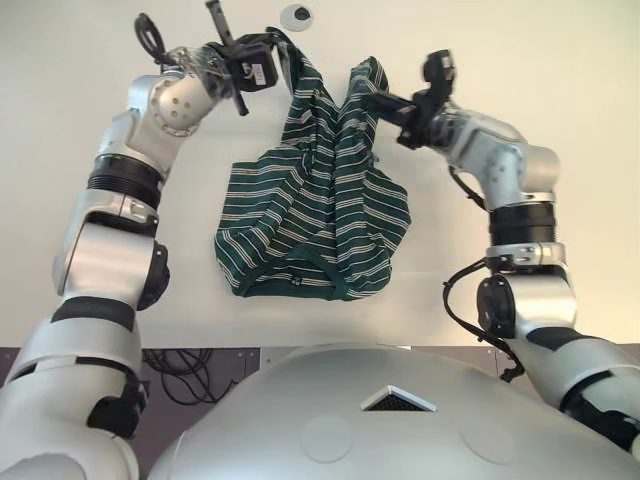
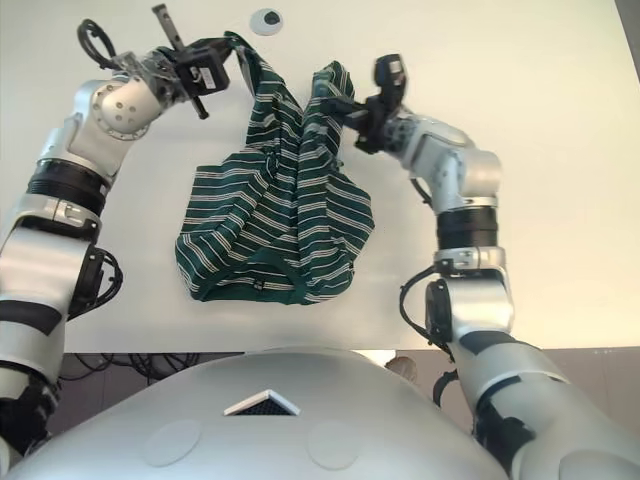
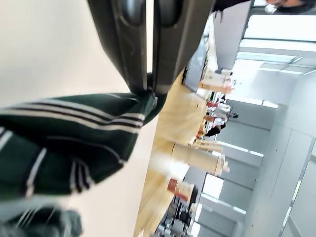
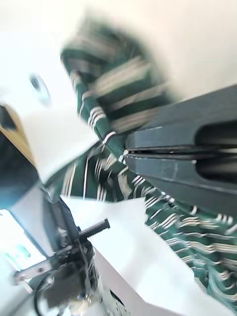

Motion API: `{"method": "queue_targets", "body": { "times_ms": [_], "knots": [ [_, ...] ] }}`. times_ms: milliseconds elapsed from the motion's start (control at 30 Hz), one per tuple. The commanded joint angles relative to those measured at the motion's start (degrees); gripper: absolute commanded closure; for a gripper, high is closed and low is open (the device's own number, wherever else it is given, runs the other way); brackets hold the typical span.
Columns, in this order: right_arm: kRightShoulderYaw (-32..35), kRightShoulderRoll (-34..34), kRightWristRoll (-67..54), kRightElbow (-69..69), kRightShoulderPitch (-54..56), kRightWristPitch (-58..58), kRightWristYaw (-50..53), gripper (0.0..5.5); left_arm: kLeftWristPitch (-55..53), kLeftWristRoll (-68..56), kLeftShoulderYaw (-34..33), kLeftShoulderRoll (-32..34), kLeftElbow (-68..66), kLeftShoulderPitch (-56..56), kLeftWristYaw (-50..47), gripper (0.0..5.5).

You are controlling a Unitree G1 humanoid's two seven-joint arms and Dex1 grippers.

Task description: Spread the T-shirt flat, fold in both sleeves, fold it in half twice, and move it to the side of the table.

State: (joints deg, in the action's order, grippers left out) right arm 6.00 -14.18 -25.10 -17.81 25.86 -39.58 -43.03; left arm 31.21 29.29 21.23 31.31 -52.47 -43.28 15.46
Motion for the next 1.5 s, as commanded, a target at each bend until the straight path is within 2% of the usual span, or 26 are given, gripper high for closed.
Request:
{"method": "queue_targets", "body": {
  "times_ms": [33,167,433,500,633,800,867,967,1033,1100,1167,1267,1400,1500],
  "knots": [
    [3.4,-5.0,-2.3,6.0,-5.1,-2.3,-0.3,5.47,1.6,2.8,0.7,2.3,-2.8,-1.5,-3.3,5.50],
    [1.0,-7.9,1.6,5.3,-9.1,0.5,0.1,5.47,2.0,4.6,2.0,2.2,-4.0,-1.0,-4.8,5.50],
    [-2.1,-7.8,11.7,-6.7,-6.4,13.7,7.1,5.47,-3.4,10.3,6.9,-2.4,-15.6,-6.1,-9.8,5.50],
    [-1.7,-6.9,11.5,-7.1,-6.0,15.3,7.6,5.17,-4.7,9.1,6.1,-4.0,-18.1,-7.1,-9.0,5.50],
    [-1.7,-7.6,12.7,-7.5,-5.1,17.4,8.4,4.52,-3.7,4.8,2.7,-3.7,-19.3,-7.4,-7.5,4.86],
    [-3.0,-11.1,17.0,-7.5,-3.8,21.6,9.0,3.75,-3.0,-0.8,-1.1,-2.3,-19.0,-5.6,0.1,4.18],
    [-2.2,-10.2,16.8,-11.5,0.9,25.2,9.3,3.75,-3.6,-4.9,-4.5,-1.3,-18.1,-5.0,3.3,4.18],
    [-2.1,-7.5,16.5,-21.2,9.2,30.4,8.5,3.75,-8.2,-23.0,-15.2,-3.8,-7.8,-2.1,18.9,4.18],
    [-3.6,-6.1,18.5,-29.6,13.7,34.5,8.2,3.75,-19.2,-36.4,-16.7,-4.8,12.1,6.0,31.7,4.18],
    [-5.0,-4.7,20.4,-36.4,17.2,37.5,8.1,3.75,-29.2,-42.6,-14.1,-2.3,29.3,14.1,38.7,4.18],
    [-6.5,-3.8,22.4,-40.7,18.9,39.4,9.0,3.75,-37.2,-45.5,-11.8,0.8,39.6,19.3,42.6,4.18],
    [-7.7,-2.5,24.3,-46.3,20.5,42.0,10.3,3.75,-43.8,-45.8,-10.5,4.7,47.8,25.5,45.7,4.18],
    [-6.1,-2.3,23.8,-50.3,21.2,45.0,9.5,3.75,-47.9,-44.8,-10.0,6.3,52.4,29.5,45.6,4.18],
    [-7.9,-2.2,26.3,-52.3,21.4,44.5,10.5,3.75,-48.3,-40.5,-7.8,9.0,53.4,32.1,45.3,4.18]
  ]
}}
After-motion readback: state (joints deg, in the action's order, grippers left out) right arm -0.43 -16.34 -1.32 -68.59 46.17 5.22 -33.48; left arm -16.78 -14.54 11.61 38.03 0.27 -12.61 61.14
